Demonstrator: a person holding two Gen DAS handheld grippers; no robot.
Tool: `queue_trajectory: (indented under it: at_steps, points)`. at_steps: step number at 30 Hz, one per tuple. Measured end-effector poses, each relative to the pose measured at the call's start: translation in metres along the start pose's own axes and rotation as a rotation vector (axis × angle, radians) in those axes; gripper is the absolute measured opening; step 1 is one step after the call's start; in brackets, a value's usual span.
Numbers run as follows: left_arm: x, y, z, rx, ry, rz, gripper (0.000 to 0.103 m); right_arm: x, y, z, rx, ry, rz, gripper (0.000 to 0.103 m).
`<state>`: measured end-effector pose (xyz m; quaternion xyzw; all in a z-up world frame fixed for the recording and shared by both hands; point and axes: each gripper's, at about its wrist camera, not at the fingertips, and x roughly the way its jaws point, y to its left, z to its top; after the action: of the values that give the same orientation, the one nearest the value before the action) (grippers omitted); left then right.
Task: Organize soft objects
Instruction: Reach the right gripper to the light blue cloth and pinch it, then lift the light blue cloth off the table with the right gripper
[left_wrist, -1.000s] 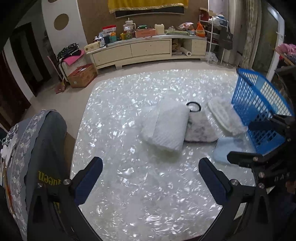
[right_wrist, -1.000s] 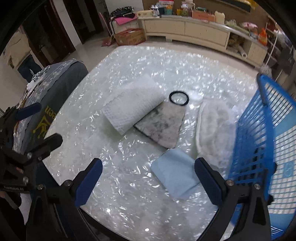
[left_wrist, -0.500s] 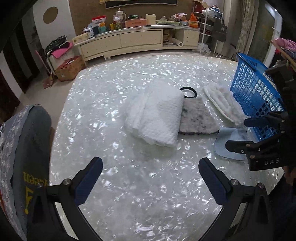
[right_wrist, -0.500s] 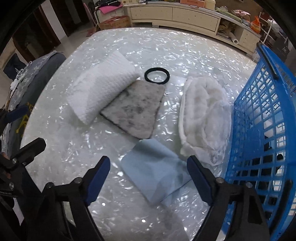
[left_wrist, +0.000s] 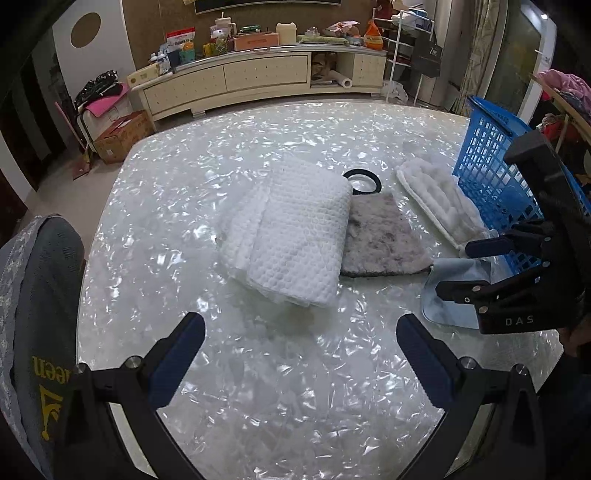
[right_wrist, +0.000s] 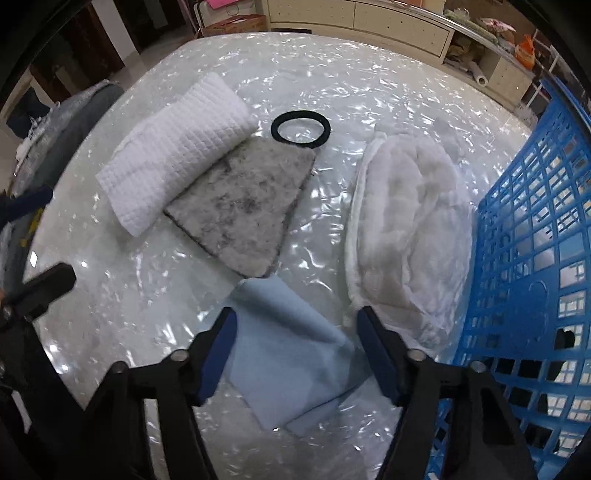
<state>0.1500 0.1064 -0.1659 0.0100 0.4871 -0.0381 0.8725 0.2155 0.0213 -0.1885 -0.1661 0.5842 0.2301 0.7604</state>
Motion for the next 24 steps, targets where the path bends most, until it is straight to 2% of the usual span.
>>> queue_trajectory:
  at_steps: [1, 3, 6, 7, 8, 16, 22, 24]
  points:
    - [0.001, 0.0, 0.0, -0.002, 0.002, -0.001, 0.103, 0.0, 0.0, -0.001, -0.009, -0.001, -0.005, 0.048]
    - [0.003, 0.002, 0.0, -0.008, 0.004, -0.006, 0.103, 0.0, 0.001, -0.004, -0.017, -0.01, -0.004, 0.042]
    - [0.003, 0.002, 0.001, -0.01, 0.005, -0.012, 0.103, -0.002, 0.002, -0.008, -0.028, -0.007, 0.013, 0.024]
    - [0.003, 0.002, 0.001, -0.01, 0.004, -0.013, 0.103, -0.003, 0.002, -0.011, -0.029, -0.002, 0.034, 0.013]
    - [0.002, 0.001, 0.001, -0.009, 0.003, -0.015, 0.103, -0.001, 0.005, -0.011, -0.029, 0.005, 0.053, 0.007]
    - [-0.01, 0.004, 0.005, 0.011, -0.017, -0.033, 0.103, -0.02, 0.017, -0.023, -0.015, -0.011, 0.068, 0.007]
    - [-0.016, 0.011, 0.018, 0.083, -0.063, -0.077, 0.103, -0.041, 0.016, -0.028, 0.011, -0.042, 0.093, 0.007]
    - [-0.012, 0.014, 0.025, 0.119, -0.046, -0.109, 0.103, -0.049, 0.016, -0.029, 0.02, -0.053, 0.1, 0.007]
